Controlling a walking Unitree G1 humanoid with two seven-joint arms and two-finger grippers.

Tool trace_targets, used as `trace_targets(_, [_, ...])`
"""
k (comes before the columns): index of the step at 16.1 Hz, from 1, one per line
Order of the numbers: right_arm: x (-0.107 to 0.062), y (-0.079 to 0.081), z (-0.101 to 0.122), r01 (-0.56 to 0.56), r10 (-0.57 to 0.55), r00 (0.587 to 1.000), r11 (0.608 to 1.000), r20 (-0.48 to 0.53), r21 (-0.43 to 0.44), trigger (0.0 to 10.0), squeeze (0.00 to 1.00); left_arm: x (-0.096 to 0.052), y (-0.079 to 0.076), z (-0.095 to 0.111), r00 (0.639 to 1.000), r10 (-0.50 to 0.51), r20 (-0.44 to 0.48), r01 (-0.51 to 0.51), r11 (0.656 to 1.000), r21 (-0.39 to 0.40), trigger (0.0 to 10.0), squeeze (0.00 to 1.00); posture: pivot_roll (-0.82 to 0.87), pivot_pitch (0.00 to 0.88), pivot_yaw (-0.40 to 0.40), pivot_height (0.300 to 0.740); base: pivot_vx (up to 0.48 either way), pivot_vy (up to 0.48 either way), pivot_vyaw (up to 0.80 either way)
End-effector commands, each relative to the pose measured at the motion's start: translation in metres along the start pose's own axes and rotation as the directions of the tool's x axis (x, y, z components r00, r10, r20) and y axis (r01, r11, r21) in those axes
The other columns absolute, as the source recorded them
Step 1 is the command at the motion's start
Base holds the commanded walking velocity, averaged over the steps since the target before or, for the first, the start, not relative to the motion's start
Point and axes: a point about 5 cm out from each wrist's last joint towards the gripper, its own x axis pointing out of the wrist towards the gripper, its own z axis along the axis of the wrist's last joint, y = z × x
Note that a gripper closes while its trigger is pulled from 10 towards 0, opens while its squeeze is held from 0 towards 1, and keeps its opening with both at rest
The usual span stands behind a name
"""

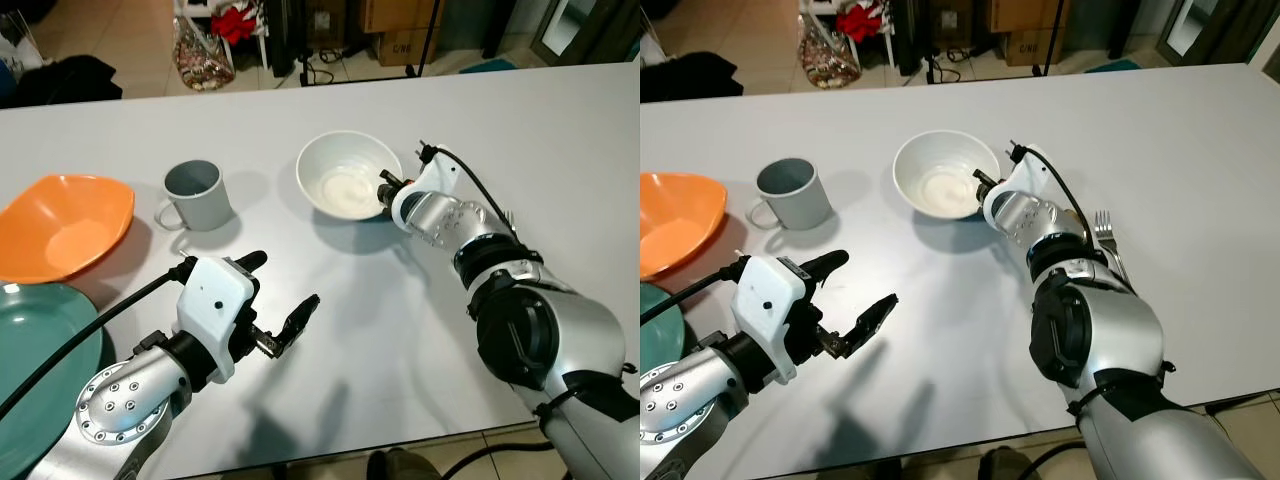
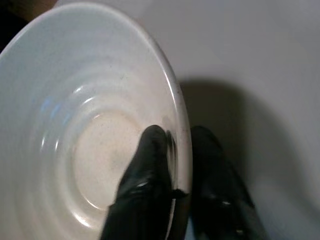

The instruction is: Setting the table

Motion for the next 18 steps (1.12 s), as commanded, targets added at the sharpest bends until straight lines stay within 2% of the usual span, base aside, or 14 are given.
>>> trace_targets(1, [-0.001,0.003,0.0,0.003,-0.003,0.999,1.0,-0.032,-0.003,10.0,0.94,0.002,0.0,0.002,1.0,-0.003,0.006,0.003,1.0,0.002,10.0,0.0,0.01,0.152,0.027,0.74,0.0,0.0,0.0])
trace_targets(2, [-0.002,0.006,0.003,-0.008,0.007,0.999,1.0,-0.037,-0.015,10.0,0.95,0.003,0.001,0.003,1.0,-0.002,0.009,0.001,1.0,0.005,10.0,0.0,0.01,0.145,0.026,0.74,0.0,0.0,0.0])
trace_targets(3, [-0.002,0.007,0.005,-0.012,0.011,0.999,1.0,-0.037,-0.011,10.0,1.0,0.005,0.002,0.003,1.0,0.0,0.012,0.0,1.0,0.004,10.0,0.0,0.0,0.138,0.026,0.74,0.0,0.0,0.0])
trace_targets(9, [-0.011,0.012,0.028,-0.065,0.065,0.997,0.998,-0.041,0.0,10.0,1.0,0.014,0.006,0.005,0.999,-0.002,0.035,0.002,1.0,0.012,10.0,0.0,-0.03,0.086,0.029,0.74,0.0,0.0,0.0])
trace_targets(12, [-0.018,0.007,0.041,-0.097,0.097,0.992,0.995,-0.078,0.003,10.0,1.0,0.013,0.006,0.005,0.999,0.0,0.044,-0.001,1.0,0.008,10.0,0.0,-0.03,0.059,0.019,0.74,0.0,0.0,0.0])
trace_targets(14, [-0.029,0.003,0.055,-0.194,0.201,0.973,0.978,-0.111,0.072,10.0,1.0,0.013,0.006,0.005,0.998,0.018,0.063,-0.018,1.0,-0.01,10.0,0.0,-0.04,0.042,0.017,0.74,0.0,0.0,0.0])
trace_targets(16, [-0.039,-0.002,0.062,-0.253,0.26,0.956,0.965,-0.135,0.064,10.0,1.0,0.013,0.005,0.004,0.997,0.028,0.071,-0.026,0.999,-0.024,10.0,0.0,-0.06,0.03,0.022,0.74,0.0,0.0,0.0])
trace_targets(18, [-0.064,-0.005,0.07,-0.389,0.39,0.919,0.921,-0.062,0.028,10.0,1.0,0.012,0.005,0.002,0.995,0.061,0.082,-0.058,0.998,-0.039,10.0,0.0,-0.07,0.022,0.028,0.74,0.0,0.0,0.0])
